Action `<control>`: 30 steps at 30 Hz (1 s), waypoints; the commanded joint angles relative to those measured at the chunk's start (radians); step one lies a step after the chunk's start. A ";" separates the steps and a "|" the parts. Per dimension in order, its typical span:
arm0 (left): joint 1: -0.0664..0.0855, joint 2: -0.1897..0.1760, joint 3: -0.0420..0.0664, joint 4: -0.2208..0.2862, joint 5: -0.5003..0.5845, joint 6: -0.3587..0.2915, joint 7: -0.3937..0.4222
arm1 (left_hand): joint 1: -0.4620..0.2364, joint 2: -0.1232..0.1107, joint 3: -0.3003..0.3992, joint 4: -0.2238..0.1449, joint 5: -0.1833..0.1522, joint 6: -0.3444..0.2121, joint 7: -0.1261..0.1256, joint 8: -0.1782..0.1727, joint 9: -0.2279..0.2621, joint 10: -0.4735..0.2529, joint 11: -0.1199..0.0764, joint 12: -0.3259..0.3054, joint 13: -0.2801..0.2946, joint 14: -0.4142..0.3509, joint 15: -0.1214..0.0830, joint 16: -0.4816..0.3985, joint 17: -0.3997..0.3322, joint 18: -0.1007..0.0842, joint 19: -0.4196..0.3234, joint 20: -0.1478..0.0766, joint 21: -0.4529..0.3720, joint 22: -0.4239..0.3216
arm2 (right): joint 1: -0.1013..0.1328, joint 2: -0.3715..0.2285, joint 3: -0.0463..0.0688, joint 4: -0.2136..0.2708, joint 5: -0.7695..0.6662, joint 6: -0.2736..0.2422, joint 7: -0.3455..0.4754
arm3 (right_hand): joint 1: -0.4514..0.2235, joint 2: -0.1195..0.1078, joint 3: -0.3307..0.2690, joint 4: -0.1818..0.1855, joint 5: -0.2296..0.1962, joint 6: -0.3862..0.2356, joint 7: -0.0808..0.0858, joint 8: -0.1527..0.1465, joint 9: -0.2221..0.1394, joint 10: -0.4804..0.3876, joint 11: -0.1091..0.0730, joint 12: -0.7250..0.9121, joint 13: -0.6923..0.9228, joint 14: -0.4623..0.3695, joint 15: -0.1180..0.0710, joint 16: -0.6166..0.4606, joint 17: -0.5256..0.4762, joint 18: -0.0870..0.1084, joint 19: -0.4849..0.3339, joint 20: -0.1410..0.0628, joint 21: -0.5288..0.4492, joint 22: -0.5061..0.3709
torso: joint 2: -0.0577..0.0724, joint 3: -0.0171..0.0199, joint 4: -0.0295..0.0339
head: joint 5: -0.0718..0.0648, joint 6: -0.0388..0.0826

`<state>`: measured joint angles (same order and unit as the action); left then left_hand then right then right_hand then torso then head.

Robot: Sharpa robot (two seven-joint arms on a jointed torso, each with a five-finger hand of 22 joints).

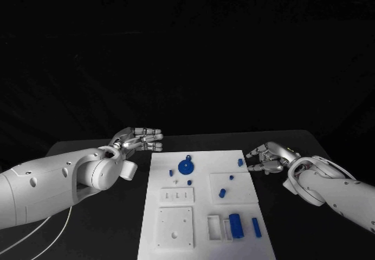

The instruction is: Assemble the parts on the task board

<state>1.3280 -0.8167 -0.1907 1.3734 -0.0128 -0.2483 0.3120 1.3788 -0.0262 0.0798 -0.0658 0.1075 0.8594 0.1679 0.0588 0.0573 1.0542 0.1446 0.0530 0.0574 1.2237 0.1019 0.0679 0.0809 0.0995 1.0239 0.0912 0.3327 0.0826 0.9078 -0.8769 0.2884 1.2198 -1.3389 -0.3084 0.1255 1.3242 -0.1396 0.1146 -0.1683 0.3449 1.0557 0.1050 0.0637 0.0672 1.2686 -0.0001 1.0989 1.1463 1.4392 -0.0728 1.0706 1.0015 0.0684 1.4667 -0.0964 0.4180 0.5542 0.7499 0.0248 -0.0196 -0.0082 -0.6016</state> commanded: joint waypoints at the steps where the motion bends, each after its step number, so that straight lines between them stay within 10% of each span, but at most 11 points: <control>1: 0.000 0.002 0.000 0.000 -0.005 0.019 0.014 | 0.002 0.003 0.001 -0.006 -0.006 -0.009 0.001 -0.003 -0.001 0.006 0.001 0.005 0.001 -0.005 0.003 -0.002 0.001 -0.009 -0.009 -0.001 0.004 -0.001 | -0.005 0.009 0.000 -0.008 0.021 0.015 0.036 | -0.005 0.009 -0.009 -0.001 0.003 -0.005 -0.001 -0.001 -0.001 -0.005 -0.001 -0.001 0.002 -0.004 0.002 0.000 0.001 0.017 0.030 0.004 -0.005 0.002 | 0.002 0.0015 0.0020 | 0.005 -0.002; 30: 0.000 0.002 0.000 0.003 -0.006 0.018 0.012 | 0.001 0.004 0.000 -0.007 -0.006 -0.012 0.002 -0.003 -0.001 0.005 0.002 0.005 0.001 -0.006 0.004 -0.002 0.001 -0.009 -0.009 0.000 0.004 -0.001 | -0.016 0.084 0.000 -0.082 0.012 -0.010 0.028 | -0.026 0.038 0.025 -0.007 -0.019 0.011 -0.003 -0.001 -0.001 0.011 -0.004 0.023 0.020 0.004 0.001 0.029 0.040 0.018 0.034 0.002 0.000 0.024 | -0.001 -0.0038 0.0027 | 0.013 -0.008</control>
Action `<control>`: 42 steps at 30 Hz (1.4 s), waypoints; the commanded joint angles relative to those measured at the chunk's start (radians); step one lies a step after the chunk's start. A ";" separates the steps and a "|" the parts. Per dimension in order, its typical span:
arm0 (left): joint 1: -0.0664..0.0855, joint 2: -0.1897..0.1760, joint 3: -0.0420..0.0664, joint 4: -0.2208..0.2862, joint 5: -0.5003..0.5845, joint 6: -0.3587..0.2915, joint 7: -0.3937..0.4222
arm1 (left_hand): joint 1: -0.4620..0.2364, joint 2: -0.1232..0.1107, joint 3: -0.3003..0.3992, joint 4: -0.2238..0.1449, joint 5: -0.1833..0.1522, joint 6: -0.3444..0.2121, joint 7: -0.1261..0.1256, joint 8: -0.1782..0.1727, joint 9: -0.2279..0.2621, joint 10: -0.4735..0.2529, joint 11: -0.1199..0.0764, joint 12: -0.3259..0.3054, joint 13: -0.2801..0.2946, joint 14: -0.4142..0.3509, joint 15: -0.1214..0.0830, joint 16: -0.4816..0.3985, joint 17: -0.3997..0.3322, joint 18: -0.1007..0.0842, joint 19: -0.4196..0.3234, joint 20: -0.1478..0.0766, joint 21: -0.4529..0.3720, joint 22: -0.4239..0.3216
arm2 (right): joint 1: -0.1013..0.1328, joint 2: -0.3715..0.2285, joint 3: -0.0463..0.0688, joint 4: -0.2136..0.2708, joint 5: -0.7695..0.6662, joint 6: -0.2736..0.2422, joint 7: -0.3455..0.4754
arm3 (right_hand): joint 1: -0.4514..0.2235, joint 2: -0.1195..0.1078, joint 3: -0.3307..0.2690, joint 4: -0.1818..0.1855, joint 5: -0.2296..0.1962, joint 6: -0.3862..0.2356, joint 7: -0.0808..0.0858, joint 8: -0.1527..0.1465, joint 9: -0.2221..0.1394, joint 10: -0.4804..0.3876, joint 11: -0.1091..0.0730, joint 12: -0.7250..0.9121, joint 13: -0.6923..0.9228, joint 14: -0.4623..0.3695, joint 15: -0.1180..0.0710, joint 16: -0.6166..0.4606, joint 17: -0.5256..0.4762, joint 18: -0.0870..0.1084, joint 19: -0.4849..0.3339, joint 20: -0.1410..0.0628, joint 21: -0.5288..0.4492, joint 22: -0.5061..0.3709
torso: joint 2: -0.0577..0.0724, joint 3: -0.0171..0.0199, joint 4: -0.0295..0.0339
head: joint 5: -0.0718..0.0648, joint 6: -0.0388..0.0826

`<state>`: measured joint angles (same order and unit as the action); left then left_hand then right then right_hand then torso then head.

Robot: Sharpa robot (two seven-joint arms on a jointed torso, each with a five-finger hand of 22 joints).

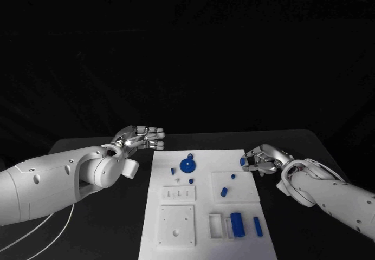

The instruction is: Assemble the parts on the task board

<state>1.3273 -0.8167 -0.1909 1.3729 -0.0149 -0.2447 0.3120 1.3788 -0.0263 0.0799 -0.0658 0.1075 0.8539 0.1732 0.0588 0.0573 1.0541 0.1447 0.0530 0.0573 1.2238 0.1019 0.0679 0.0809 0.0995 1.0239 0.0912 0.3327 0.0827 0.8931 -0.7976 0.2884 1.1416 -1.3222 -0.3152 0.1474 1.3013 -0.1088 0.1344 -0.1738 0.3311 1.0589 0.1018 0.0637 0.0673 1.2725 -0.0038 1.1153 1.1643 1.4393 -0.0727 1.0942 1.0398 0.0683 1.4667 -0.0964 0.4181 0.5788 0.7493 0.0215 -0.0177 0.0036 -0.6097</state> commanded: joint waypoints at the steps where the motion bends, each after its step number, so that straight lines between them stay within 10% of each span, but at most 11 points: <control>1: 0.000 0.002 0.001 0.004 -0.004 0.014 0.012 | 0.001 0.004 0.000 -0.007 -0.006 -0.007 -0.004 -0.003 -0.001 0.005 0.002 0.005 0.001 -0.006 0.004 -0.002 0.001 -0.009 -0.009 0.000 0.004 -0.001 | -0.002 0.007 0.000 -0.005 -0.005 -0.002 0.006 | -0.003 0.008 0.007 -0.003 -0.008 0.008 0.000 -0.001 -0.001 0.007 0.000 0.006 0.002 0.004 0.001 0.005 0.002 0.018 0.034 0.002 0.000 0.000 | 0.000 -0.0003 0.0008 | 0.002 -0.002; 42: 0.001 -0.001 0.001 0.007 -0.009 0.016 0.001 | 0.004 0.004 0.000 -0.007 -0.006 -0.013 -0.003 -0.003 -0.001 0.003 0.002 0.005 0.001 -0.006 0.004 -0.002 0.001 -0.009 -0.010 0.000 0.005 -0.001 | -0.003 0.029 0.000 -0.016 -0.001 -0.015 0.010 | -0.025 0.095 0.187 -0.035 -0.229 0.152 -0.035 0.000 0.010 0.027 -0.016 0.025 0.025 0.008 -0.015 0.015 0.027 0.001 0.033 -0.012 -0.006 0.037 | -0.002 0.0005 -0.0026 | 0.006 -0.006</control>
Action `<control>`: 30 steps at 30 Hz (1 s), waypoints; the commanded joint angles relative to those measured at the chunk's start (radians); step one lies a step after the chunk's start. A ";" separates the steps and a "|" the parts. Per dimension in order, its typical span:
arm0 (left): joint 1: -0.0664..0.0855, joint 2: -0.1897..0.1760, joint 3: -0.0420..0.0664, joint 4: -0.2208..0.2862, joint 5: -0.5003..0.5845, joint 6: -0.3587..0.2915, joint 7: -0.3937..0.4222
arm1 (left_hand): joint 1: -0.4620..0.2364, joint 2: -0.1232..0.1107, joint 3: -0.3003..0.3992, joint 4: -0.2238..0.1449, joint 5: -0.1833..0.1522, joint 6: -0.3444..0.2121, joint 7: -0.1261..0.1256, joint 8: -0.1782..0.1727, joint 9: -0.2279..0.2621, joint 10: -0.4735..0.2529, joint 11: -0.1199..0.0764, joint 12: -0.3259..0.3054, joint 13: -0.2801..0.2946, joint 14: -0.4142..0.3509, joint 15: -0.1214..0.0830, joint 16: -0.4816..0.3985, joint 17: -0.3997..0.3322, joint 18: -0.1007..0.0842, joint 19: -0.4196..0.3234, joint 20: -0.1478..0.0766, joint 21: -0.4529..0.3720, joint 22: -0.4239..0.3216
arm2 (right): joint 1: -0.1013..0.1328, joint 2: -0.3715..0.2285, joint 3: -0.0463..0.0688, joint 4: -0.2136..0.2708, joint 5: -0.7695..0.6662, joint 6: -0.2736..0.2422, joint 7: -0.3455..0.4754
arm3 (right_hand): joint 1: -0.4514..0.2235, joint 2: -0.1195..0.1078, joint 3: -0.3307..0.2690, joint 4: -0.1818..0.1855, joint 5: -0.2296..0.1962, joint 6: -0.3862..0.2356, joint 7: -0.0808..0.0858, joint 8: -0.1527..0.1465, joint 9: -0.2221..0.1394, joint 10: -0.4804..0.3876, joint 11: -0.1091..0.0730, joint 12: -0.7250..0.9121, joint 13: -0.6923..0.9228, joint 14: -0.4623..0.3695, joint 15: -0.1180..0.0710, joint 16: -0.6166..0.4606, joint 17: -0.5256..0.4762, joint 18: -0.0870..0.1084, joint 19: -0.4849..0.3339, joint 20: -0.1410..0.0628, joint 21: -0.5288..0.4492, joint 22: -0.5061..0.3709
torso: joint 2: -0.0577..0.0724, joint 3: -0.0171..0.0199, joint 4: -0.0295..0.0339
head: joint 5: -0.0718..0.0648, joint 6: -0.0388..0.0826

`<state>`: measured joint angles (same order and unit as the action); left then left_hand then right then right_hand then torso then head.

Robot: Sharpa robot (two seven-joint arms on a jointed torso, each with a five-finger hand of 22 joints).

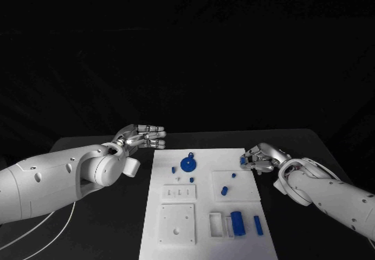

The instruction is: Assemble the parts on the task board

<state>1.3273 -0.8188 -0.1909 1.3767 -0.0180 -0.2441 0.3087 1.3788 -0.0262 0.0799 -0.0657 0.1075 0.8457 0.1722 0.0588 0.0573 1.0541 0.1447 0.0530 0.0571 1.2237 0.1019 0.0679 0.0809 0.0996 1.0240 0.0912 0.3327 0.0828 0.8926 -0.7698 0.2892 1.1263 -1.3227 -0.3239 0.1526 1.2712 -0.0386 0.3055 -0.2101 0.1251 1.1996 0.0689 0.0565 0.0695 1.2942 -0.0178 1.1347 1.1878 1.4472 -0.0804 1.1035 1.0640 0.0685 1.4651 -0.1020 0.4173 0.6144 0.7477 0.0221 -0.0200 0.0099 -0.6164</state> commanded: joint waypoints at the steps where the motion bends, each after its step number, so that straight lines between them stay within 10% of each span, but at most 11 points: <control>1: 0.001 0.001 0.001 0.003 -0.006 0.016 0.004 | 0.004 0.003 0.000 -0.007 -0.006 -0.005 -0.002 -0.003 -0.001 0.003 0.002 0.005 0.001 -0.006 0.004 -0.002 0.001 -0.009 -0.010 0.000 0.005 -0.001 | -0.002 0.002 -0.001 -0.001 0.002 -0.010 0.004 | 0.005 0.027 0.024 0.001 -0.038 0.015 -0.003 0.007 0.009 0.006 -0.002 0.006 0.002 0.000 -0.007 0.006 0.003 0.000 0.034 -0.007 -0.006 0.003 | -0.001 0.0000 -0.0002 | 0.000 0.000; 12: 0.001 0.003 0.001 -0.002 -0.042 0.021 -0.024 | -0.007 0.015 0.001 -0.002 -0.006 0.065 -0.012 0.001 0.003 0.069 -0.019 0.005 0.002 0.037 -0.016 0.015 0.012 -0.012 0.011 -0.016 0.022 0.007 | 0.002 -0.010 -0.001 0.024 0.010 -0.026 -0.043 | -0.001 0.024 0.039 0.003 -0.060 0.023 -0.006 0.007 0.015 0.019 -0.005 0.023 0.019 0.002 -0.011 0.016 0.017 -0.003 0.036 -0.011 -0.005 0.008 | -0.003 -0.0009 -0.0012 | -0.005 0.005; 17: 0.007 0.006 0.002 -0.005 -0.112 0.044 -0.086 | -0.040 0.018 -0.002 0.022 -0.007 0.161 -0.036 0.006 0.008 0.193 -0.065 0.009 0.002 0.165 -0.075 0.135 0.064 -0.023 0.101 -0.072 0.100 0.046 | 0.030 -0.020 0.000 0.044 -0.008 0.004 -0.093 | 0.002 0.025 0.045 0.006 -0.073 0.015 -0.004 0.007 0.014 0.022 -0.003 0.040 0.040 0.002 -0.008 0.025 0.032 -0.001 0.036 -0.009 -0.004 0.012 | -0.006 -0.0021 -0.0011 | -0.008 0.010; 23: 0.042 0.027 0.002 -0.041 -0.208 0.117 -0.209 | -0.079 0.010 -0.010 0.052 0.020 0.267 -0.087 0.013 0.022 0.384 -0.139 0.033 0.012 0.235 -0.159 0.502 0.297 -0.056 0.183 -0.161 0.308 0.174 | 0.077 -0.024 0.000 0.084 -0.048 0.047 -0.154 | -0.001 0.004 0.079 0.016 -0.070 0.016 -0.003 0.006 0.015 0.025 -0.002 0.042 0.050 0.004 -0.005 0.023 0.038 0.000 0.036 -0.006 -0.004 0.018 | -0.013 -0.0055 -0.0051 | -0.001 0.013; 25: 0.056 0.036 0.002 -0.050 -0.245 0.152 -0.249 | -0.125 0.001 -0.041 0.082 0.047 0.312 -0.099 -0.001 0.046 0.419 -0.149 0.054 0.021 0.143 -0.176 0.702 0.438 -0.070 0.146 -0.183 0.415 0.254 | 0.091 -0.022 0.000 0.103 -0.062 0.060 -0.172 | -0.002 0.001 0.080 0.020 -0.069 0.017 -0.004 0.007 0.016 0.026 -0.002 0.042 0.051 0.003 -0.006 0.023 0.040 0.001 0.035 -0.007 -0.004 0.018 | -0.018 -0.0072 -0.0066 | 0.005 0.016; 30: 0.087 0.069 0.002 -0.078 -0.304 0.198 -0.321 | -0.183 -0.010 -0.062 0.117 0.113 0.382 -0.135 0.018 0.123 0.451 -0.182 0.189 0.097 0.122 -0.194 0.892 0.536 -0.065 0.100 -0.204 0.560 0.372 | 0.124 -0.002 0.000 0.139 -0.088 0.085 -0.205 | 0.000 -0.009 0.092 0.030 -0.063 0.017 -0.003 0.007 0.016 0.026 -0.002 0.041 0.053 0.004 -0.006 0.023 0.042 0.001 0.035 -0.007 -0.006 0.021 | -0.025 -0.0100 -0.0054 | 0.009 0.016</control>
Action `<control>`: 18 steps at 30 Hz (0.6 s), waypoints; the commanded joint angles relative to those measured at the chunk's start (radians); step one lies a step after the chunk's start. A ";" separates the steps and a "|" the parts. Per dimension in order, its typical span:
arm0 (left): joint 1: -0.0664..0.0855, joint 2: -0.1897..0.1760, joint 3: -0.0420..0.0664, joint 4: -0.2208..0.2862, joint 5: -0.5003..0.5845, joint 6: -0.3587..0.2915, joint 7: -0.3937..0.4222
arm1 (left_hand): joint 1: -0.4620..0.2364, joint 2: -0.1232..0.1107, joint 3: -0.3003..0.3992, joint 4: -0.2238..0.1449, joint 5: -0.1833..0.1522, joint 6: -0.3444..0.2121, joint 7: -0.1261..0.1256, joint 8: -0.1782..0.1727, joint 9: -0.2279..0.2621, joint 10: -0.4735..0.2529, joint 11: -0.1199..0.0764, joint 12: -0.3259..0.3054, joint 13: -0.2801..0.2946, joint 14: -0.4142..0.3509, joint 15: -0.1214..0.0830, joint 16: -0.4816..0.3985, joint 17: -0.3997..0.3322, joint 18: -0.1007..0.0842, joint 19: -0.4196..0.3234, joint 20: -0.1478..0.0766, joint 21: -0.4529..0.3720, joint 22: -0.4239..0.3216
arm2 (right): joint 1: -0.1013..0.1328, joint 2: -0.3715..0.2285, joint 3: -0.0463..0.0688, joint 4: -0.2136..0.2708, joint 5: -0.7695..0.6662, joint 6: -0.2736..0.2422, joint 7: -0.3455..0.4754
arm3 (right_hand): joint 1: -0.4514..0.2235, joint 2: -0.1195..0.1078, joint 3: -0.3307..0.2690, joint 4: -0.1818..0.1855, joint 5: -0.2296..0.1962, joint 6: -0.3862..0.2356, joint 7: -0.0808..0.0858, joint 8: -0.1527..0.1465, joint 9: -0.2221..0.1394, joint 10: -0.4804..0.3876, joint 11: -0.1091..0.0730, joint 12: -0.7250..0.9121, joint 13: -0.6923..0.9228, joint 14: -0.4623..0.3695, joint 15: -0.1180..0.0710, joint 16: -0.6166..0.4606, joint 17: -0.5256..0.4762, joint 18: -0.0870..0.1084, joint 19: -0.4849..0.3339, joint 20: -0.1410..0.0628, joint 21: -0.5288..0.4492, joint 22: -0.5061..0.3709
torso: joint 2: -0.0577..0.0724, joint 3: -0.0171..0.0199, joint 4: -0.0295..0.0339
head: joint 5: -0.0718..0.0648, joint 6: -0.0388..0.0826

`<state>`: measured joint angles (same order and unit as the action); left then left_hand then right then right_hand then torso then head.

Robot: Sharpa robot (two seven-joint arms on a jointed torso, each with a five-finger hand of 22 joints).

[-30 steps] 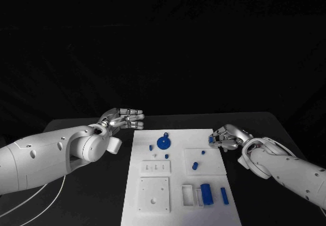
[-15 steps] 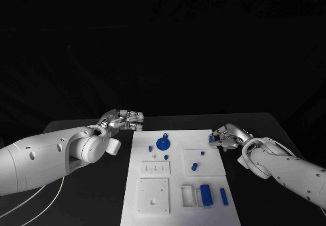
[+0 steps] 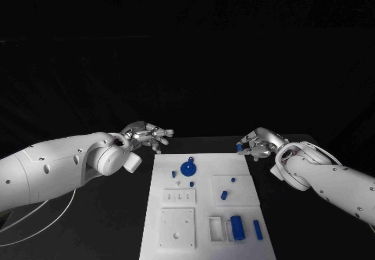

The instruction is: Assemble the parts on the task board

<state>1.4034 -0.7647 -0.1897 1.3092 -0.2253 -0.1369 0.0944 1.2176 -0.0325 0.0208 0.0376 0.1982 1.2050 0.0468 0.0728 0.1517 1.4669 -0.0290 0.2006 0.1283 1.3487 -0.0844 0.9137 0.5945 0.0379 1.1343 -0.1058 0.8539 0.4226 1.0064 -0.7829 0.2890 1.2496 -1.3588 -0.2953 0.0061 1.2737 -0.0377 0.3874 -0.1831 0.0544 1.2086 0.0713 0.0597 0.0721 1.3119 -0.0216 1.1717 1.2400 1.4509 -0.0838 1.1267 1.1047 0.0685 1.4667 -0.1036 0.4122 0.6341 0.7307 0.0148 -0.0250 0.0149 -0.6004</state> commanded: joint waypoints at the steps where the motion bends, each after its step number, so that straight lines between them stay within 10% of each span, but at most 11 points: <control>1: 0.014 0.021 0.001 -0.016 -0.105 0.094 -0.117 | -0.033 -0.008 -0.004 0.019 0.045 0.032 -0.016 0.006 0.043 0.040 -0.013 0.057 0.036 -0.002 -0.010 0.063 0.029 -0.003 -0.014 -0.009 0.053 0.044 | 0.016 0.017 0.000 0.021 -0.055 0.060 -0.063 | -0.002 -0.013 0.013 0.005 0.014 0.008 -0.006 0.004 0.014 0.009 0.002 0.004 0.002 0.001 -0.003 -0.001 0.003 0.001 0.034 -0.005 -0.001 0.002 | -0.010 -0.0027 -0.0004 | 0.008 -0.001; 5: 0.025 0.055 0.000 -0.045 -0.131 0.105 -0.162 | -0.066 -0.033 0.016 0.038 0.121 0.054 -0.036 0.012 0.176 0.036 -0.029 0.136 0.117 -0.015 -0.023 0.162 0.064 0.000 -0.053 -0.022 0.144 0.129 | 0.039 0.054 -0.002 0.033 -0.067 0.075 -0.078 | -0.008 -0.020 0.011 0.009 0.052 0.008 -0.006 0.004 0.014 0.009 0.001 0.004 0.003 0.001 -0.002 0.000 0.004 0.001 0.034 -0.005 -0.001 0.004 | -0.015 -0.0042 -0.0011 | 0.009 -0.004; 9: 0.029 0.087 -0.001 -0.064 -0.150 0.103 -0.200 | -0.095 -0.063 0.050 0.067 0.139 0.033 -0.046 0.019 0.444 0.020 -0.035 0.175 0.207 -0.034 -0.028 0.233 0.054 0.007 -0.086 -0.024 0.186 0.197 | 0.054 0.100 -0.012 0.032 -0.073 0.087 -0.087 | -0.016 -0.026 0.001 0.015 0.094 0.007 -0.007 0.004 0.013 0.010 0.001 0.005 0.003 0.001 -0.002 -0.001 0.004 0.000 0.034 -0.005 -0.001 0.004 | -0.017 -0.0059 -0.0023 | 0.000 -0.004; 13: 0.031 0.115 -0.003 -0.076 -0.160 0.092 -0.231 | -0.102 -0.079 0.066 0.087 0.142 0.027 -0.053 -0.007 0.610 0.007 -0.034 0.192 0.254 -0.046 -0.030 0.270 0.028 0.008 -0.091 -0.024 0.183 0.228 | 0.066 0.137 -0.024 0.030 -0.080 0.093 -0.100 | -0.008 -0.024 -0.014 0.021 0.097 0.005 -0.007 0.004 0.013 0.009 0.001 0.005 0.004 0.001 -0.003 0.000 0.006 0.000 0.034 -0.005 -0.002 0.006 | -0.019 -0.0065 -0.0010 | -0.005 -0.004; 18: 0.031 0.147 -0.004 -0.090 -0.179 0.062 -0.261 | -0.104 -0.091 0.072 0.108 0.136 0.017 -0.051 -0.008 0.674 -0.003 -0.035 0.194 0.279 -0.060 -0.026 0.299 -0.020 0.008 -0.090 -0.021 0.159 0.272 | 0.080 0.181 -0.043 0.019 -0.100 0.096 -0.125 | -0.015 -0.030 -0.017 0.024 0.151 0.003 -0.006 0.004 0.013 0.009 0.001 0.005 0.005 0.002 -0.002 0.003 0.010 0.000 0.035 -0.005 -0.002 0.007 | -0.018 -0.0057 -0.0044 | -0.002 -0.002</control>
<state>1.4315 -0.6248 -0.1939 1.2215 -0.3692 -0.0650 -0.1182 1.1124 -0.1153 0.0922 0.1401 0.3361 1.2287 -0.0057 0.0690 0.8197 1.4644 -0.0594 0.3891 0.4051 1.2950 -0.1088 1.2086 0.5811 0.0381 1.0488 -0.1270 1.0173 0.6878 1.0842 -0.6082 0.2485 1.2729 -1.4249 -0.2265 -0.0851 1.2594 -0.0598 0.3736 -0.1599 0.1894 1.2091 0.0695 0.0565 0.0725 1.3154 -0.0179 1.1716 1.2436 1.4508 -0.0837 1.1267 1.1139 0.0684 1.4667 -0.1035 0.4122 0.6404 0.7127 0.0088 -0.0273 0.0125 -0.6041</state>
